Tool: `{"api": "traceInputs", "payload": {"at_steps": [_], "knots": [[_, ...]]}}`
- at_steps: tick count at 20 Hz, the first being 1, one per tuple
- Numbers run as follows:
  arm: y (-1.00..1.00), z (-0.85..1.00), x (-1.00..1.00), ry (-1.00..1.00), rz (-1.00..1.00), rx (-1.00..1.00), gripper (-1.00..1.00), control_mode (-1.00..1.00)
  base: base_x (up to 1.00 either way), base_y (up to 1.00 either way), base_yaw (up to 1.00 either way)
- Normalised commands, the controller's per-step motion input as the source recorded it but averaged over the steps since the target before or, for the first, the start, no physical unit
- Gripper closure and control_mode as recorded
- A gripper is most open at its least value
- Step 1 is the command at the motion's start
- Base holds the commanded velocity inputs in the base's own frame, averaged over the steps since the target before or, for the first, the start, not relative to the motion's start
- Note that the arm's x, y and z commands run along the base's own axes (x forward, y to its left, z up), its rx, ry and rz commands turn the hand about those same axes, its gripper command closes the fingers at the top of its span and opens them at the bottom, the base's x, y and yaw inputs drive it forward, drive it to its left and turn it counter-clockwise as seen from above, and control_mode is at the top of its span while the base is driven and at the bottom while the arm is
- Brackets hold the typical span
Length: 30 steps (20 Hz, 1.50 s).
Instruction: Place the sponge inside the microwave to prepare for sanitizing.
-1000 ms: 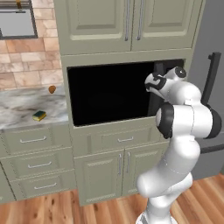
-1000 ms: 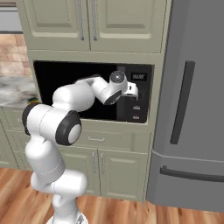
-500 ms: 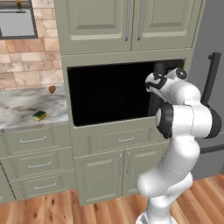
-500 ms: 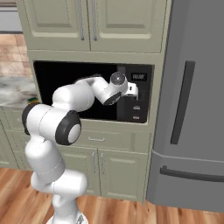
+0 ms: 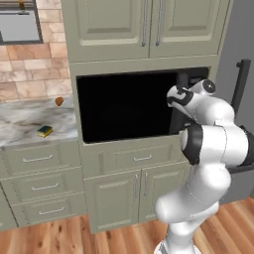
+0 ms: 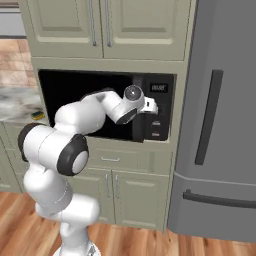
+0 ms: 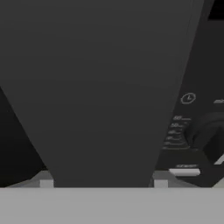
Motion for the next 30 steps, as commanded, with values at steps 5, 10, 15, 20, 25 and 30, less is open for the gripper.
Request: {"api": "traceInputs", "payload": {"at_steps": [5,10,15,20,25,30], "knots": [[0.13,0.00,-0.98,0.00,-0.02,0.00,1.00,-1.00,0.00,0.00,0.00],[0.60,0.00,-0.77,0.14,-0.11,-0.02,1.00,-1.00,0.00,0.00,0.00],[0.49,-0.01,-0.77,0.14,-0.16,-0.01,1.00,-1.00,0.00,0.00,0.00],[0.56,-0.12,-0.85,0.01,-0.23,0.00,1.00,-1.00,0.00,0.00,0.00],[0.56,0.00,-0.62,-0.03,-0.31,0.00,1.00,-1.00,0.00,0.00,0.00],[0.64,0.00,-0.46,0.01,-0.33,0.00,1.00,-1.00,0.00,0.00,0.00]]}}
